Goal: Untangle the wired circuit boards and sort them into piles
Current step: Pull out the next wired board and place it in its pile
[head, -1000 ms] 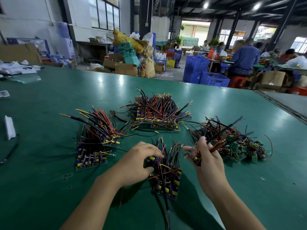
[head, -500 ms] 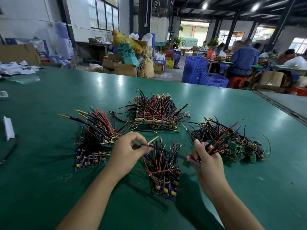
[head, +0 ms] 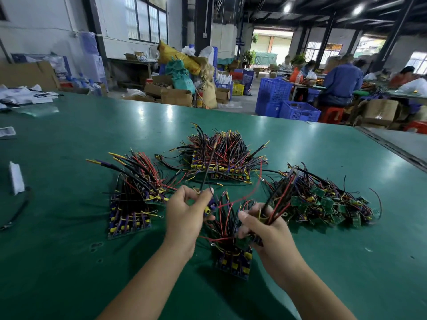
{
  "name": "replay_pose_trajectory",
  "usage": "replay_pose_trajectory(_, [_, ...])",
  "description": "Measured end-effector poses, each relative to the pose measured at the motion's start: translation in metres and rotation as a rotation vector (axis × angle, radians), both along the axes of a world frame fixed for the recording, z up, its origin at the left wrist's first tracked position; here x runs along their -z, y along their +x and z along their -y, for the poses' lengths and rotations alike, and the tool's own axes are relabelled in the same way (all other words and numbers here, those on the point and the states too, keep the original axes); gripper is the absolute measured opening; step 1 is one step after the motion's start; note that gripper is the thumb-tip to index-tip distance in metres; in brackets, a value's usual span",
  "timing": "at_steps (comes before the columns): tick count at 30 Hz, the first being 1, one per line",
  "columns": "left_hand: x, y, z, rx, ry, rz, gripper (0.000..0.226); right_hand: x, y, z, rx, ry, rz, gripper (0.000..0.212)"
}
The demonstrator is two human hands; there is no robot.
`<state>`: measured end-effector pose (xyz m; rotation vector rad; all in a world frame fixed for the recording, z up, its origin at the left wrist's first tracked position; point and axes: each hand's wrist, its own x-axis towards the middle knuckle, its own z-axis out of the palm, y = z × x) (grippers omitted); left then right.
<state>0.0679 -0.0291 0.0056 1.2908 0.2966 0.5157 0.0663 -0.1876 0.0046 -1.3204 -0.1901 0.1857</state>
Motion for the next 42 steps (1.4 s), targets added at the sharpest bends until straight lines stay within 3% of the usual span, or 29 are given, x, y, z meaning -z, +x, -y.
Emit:
replay_pose_trajectory(5, [0.008,-0.007,0.021,-0.008,0.303,0.050,0.023,0.001,-0.004,-0.009,-0.003,0.009,0.010,0.023])
replay_pose_trajectory(13, [0.007,-0.020,0.038,0.128,0.548,0.201,0.037,0.002,0.002,-0.002,0.064,0.096,0.008,0.027])
replay_pose_trajectory(16, [0.007,-0.020,0.038,0.111,0.741,0.287,0.030,0.002,0.003,-0.003,0.110,0.097,0.007,0.007])
replay_pose_trajectory(19, [0.011,-0.019,0.038,0.126,0.869,0.320,0.022,0.001,0.004,-0.004,0.191,0.106,-0.006,0.023])
replay_pose_trajectory(25, [0.013,-0.020,0.039,0.172,1.042,0.358,0.043,0.003,0.009,0.002,0.280,0.124,-0.069,0.017])
replay_pose_trajectory(30, [0.018,-0.019,0.043,0.276,0.960,0.357,0.055,0.003,0.013,0.007,0.276,0.161,-0.067,0.014])
replay_pose_trajectory(34, [0.021,-0.016,0.046,0.159,0.917,0.392,0.049,0.001,0.014,0.008,0.119,0.165,-0.078,0.043])
replay_pose_trajectory(39, [0.018,-0.022,0.048,0.221,0.917,0.338,0.052,-0.003,0.013,0.012,0.131,0.238,-0.124,0.023])
replay_pose_trajectory(42, [0.012,-0.025,0.050,0.105,0.838,0.316,0.045,-0.006,0.013,0.014,0.134,0.016,0.035,0.025])
